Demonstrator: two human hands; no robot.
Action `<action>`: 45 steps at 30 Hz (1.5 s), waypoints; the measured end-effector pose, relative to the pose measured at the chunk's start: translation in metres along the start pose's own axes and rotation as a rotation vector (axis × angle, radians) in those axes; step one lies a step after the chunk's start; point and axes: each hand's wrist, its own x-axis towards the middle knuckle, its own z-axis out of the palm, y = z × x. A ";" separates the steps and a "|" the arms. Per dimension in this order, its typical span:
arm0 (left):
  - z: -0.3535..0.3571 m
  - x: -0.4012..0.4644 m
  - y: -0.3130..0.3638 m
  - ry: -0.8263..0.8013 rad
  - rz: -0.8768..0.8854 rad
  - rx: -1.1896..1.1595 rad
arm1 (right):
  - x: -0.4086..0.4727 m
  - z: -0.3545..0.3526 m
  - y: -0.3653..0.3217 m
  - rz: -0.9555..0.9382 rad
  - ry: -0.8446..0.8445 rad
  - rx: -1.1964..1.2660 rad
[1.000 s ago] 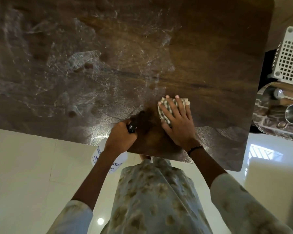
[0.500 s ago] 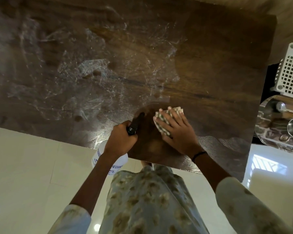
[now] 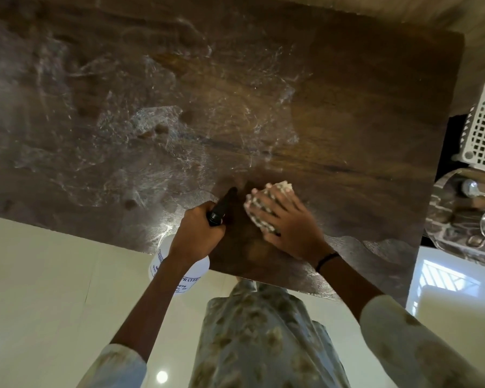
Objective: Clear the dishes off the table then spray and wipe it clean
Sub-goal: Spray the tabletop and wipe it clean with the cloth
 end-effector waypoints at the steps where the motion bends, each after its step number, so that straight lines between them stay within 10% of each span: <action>1: 0.000 0.002 0.001 0.003 0.001 -0.003 | 0.002 -0.004 0.011 0.062 0.008 -0.008; 6: 0.001 0.009 0.009 0.023 0.016 0.011 | 0.061 -0.007 0.004 0.318 0.086 0.085; 15: 0.002 0.024 0.034 -0.021 0.042 0.024 | 0.020 0.005 -0.011 -0.034 0.002 0.037; 21: 0.018 0.041 0.058 -0.049 0.019 0.025 | 0.001 -0.010 0.049 0.258 0.028 -0.033; 45: -0.002 0.072 0.060 -0.015 0.001 -0.034 | 0.093 -0.027 0.083 0.412 0.073 0.055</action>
